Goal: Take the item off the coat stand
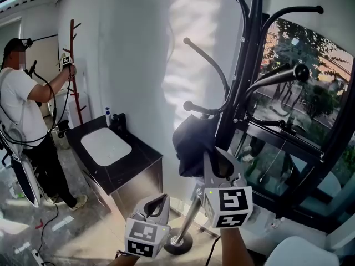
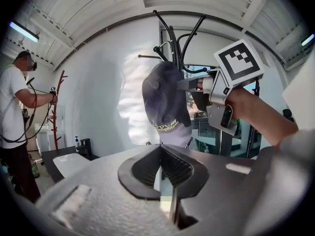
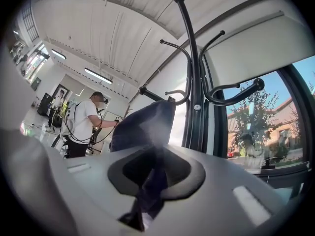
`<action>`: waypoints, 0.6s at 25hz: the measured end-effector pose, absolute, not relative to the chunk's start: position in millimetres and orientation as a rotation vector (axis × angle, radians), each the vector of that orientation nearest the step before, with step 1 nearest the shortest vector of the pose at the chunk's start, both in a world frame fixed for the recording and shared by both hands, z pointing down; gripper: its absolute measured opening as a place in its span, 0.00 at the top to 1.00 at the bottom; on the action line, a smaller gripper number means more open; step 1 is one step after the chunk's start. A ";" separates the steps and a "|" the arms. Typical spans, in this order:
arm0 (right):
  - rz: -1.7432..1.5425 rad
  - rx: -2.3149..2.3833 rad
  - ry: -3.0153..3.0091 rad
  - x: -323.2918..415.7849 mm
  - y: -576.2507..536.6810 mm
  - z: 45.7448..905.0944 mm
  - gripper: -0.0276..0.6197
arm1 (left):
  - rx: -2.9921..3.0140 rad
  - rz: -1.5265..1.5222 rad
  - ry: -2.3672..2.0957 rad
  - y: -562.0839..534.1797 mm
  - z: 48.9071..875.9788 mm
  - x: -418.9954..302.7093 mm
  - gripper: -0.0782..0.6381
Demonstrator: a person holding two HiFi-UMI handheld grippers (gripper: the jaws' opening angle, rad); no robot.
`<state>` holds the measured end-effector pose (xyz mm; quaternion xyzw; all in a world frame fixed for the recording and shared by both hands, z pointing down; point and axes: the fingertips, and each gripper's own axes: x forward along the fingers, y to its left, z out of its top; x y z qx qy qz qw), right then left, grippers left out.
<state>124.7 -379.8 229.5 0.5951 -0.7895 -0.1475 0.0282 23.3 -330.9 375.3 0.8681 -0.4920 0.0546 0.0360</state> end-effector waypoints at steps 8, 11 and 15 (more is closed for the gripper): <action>-0.536 1.891 -2.469 121.1 -368.6 208.7 0.92 | 2.662 0.176 -1.510 -329.2 377.3 17.1 0.88; -0.589 1.888 -2.484 113.4 -363.3 197.8 0.92 | 2.665 0.175 -1.512 -328.4 376.4 14.4 0.88; -0.619 1.871 -2.510 101.4 -359.0 189.9 0.92 | 2.661 0.168 -1.523 -326.8 374.2 8.8 0.88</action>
